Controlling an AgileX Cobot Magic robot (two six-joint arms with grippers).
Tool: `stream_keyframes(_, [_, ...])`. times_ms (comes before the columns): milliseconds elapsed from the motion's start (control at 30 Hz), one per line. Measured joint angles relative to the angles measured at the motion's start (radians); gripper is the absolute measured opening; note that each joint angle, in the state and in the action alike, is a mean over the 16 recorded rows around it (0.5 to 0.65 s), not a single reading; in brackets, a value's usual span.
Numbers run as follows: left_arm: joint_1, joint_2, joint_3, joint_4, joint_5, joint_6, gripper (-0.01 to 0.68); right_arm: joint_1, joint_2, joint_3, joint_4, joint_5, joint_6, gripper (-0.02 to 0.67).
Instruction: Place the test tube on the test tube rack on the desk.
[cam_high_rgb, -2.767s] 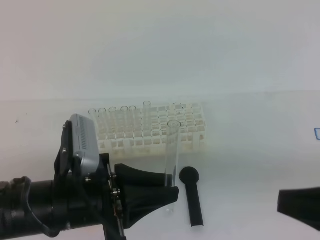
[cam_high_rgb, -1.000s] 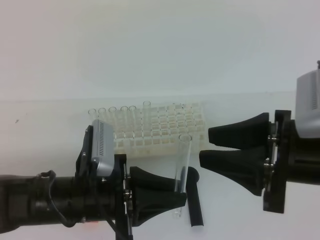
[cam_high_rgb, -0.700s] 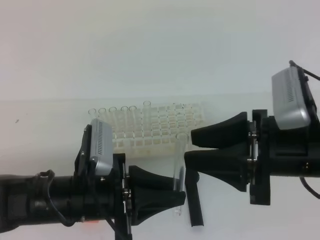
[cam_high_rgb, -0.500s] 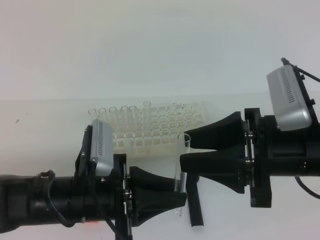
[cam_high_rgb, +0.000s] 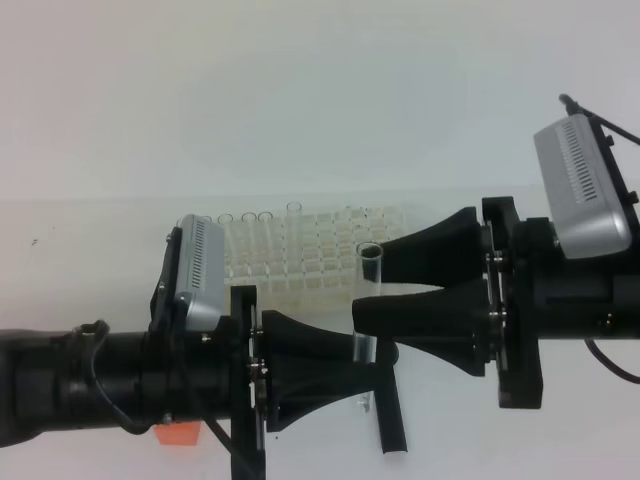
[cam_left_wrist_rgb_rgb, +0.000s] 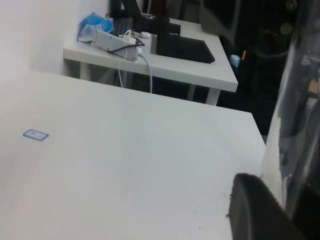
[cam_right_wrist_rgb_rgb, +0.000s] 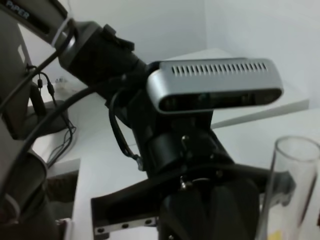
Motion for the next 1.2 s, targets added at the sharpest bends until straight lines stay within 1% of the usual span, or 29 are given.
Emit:
stream_keyframes(333, [0.0, 0.0, -0.007, 0.0, 0.015, -0.002, 0.111, 0.01, 0.037, -0.025, 0.0, -0.005, -0.044, 0.387])
stream_keyframes(733, [0.0, 0.0, -0.007, 0.0, 0.022, -0.003, 0.111, 0.02, 0.068, -0.055, 0.0, 0.001, -0.052, 0.378])
stream_keyframes(833, [0.0, 0.0, -0.007, 0.0, 0.022, -0.003, 0.104, 0.023, 0.073, -0.066, 0.0, 0.007, -0.052, 0.346])
stream_keyframes(1067, [0.0, 0.0, -0.007, 0.0, 0.023, -0.011, 0.097, 0.029, 0.086, -0.085, 0.0, 0.031, -0.049, 0.229])
stream_keyframes(1200, [0.0, 0.0, -0.007, 0.0, 0.02, -0.054, 0.118, 0.03, 0.093, -0.086, 0.001, 0.044, -0.046, 0.164])
